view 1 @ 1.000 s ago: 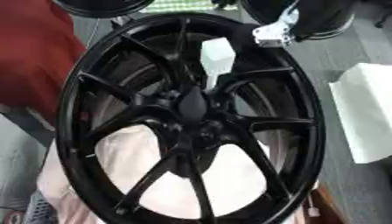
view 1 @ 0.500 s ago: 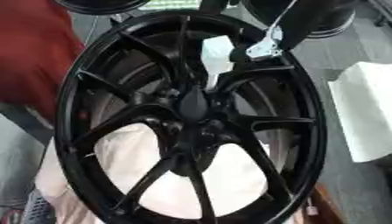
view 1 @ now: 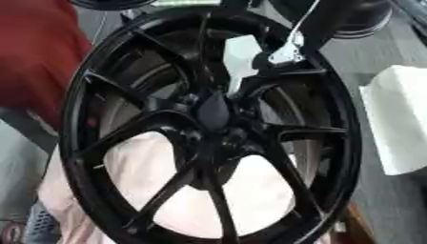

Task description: Pull the pin out of the wheel hub.

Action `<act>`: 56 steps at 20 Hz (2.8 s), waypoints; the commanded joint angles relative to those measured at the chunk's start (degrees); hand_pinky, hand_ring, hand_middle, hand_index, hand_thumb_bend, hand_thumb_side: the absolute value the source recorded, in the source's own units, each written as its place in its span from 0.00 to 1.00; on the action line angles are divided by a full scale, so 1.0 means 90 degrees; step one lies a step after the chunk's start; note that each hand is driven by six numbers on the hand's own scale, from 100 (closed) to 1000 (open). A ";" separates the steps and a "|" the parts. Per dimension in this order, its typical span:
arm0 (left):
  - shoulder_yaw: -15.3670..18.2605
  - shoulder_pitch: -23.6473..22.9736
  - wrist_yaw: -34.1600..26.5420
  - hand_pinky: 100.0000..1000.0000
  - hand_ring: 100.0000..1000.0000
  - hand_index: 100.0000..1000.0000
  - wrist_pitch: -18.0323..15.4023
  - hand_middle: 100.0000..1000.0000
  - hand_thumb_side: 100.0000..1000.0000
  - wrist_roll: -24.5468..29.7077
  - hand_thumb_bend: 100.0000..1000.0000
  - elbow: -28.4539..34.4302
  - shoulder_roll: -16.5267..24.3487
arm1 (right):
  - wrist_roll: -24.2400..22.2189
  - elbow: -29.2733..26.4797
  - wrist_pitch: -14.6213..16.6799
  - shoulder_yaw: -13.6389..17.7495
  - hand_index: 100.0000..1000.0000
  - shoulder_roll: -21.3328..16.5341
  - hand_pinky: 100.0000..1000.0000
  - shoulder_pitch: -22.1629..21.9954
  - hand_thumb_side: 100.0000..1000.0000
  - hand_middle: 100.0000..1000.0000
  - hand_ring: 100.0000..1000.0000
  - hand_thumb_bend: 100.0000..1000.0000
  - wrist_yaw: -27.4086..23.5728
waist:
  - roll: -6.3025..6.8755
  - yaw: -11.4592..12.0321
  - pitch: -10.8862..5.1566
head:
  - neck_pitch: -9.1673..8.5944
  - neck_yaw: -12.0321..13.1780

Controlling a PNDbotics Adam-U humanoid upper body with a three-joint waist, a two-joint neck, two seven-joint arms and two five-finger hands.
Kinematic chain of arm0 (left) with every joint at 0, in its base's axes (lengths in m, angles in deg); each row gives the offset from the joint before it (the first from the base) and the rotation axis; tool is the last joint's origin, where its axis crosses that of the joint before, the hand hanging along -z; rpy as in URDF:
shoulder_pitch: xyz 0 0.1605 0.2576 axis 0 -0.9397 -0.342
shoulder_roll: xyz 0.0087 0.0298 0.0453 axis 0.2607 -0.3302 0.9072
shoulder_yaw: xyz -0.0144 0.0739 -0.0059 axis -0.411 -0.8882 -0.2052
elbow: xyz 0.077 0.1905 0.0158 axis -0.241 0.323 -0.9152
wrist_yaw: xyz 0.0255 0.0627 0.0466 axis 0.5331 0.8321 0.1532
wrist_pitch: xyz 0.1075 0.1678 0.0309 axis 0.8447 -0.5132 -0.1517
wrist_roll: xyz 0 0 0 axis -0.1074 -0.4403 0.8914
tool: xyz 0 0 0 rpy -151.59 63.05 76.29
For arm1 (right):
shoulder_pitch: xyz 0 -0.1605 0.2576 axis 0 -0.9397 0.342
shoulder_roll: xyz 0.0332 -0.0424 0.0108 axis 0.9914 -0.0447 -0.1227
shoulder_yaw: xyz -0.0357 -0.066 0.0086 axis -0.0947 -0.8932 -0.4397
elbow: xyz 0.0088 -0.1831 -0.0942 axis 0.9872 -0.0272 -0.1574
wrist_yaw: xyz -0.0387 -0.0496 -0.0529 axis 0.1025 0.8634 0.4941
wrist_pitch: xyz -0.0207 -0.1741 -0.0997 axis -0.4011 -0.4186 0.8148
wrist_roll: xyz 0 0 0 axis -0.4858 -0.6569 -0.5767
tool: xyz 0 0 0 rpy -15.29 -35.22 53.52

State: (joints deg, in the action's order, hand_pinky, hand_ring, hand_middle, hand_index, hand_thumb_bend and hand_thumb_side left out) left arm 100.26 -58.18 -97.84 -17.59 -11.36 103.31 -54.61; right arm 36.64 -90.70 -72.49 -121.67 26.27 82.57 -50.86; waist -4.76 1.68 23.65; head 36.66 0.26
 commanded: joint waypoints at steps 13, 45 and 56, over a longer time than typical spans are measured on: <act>0.0055 0.0082 -0.0002 0.67 0.68 0.70 0.0005 0.60 0.67 -0.0003 0.07 0.0055 0.0017 | -0.0011 0.0210 0.0094 0.0070 0.80 -0.0073 0.85 -0.0093 0.06 0.66 0.81 0.32 0.0129 | 0.0004 0.0071 -0.0008 | 0.0007 -0.0038; 0.0125 0.0011 0.0028 0.68 0.68 0.70 -0.0027 0.60 0.66 -0.0058 0.06 0.0064 0.0045 | 0.0513 -0.0666 -0.0510 0.0951 0.37 -0.0893 0.75 -0.0003 0.03 0.22 0.59 0.00 -0.1199 | 0.0092 -0.0117 -0.0192 | 0.0013 0.0075; 0.0191 -0.0077 0.0059 0.68 0.68 0.70 -0.0060 0.60 0.65 -0.0128 0.07 0.0078 0.0077 | 0.1664 -0.1754 -0.0341 0.2589 0.38 -0.3051 0.73 -0.1956 0.00 0.23 0.57 0.00 -0.1889 | 0.0278 -0.0414 -0.0309 | 0.0029 0.0274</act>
State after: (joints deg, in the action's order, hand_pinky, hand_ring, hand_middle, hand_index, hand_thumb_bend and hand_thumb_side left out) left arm 101.32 -59.11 -97.68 -18.01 -12.26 103.02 -55.52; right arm 49.74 -104.64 -75.88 -101.53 3.38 64.48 -66.84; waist -2.24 -2.11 22.63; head 36.99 2.47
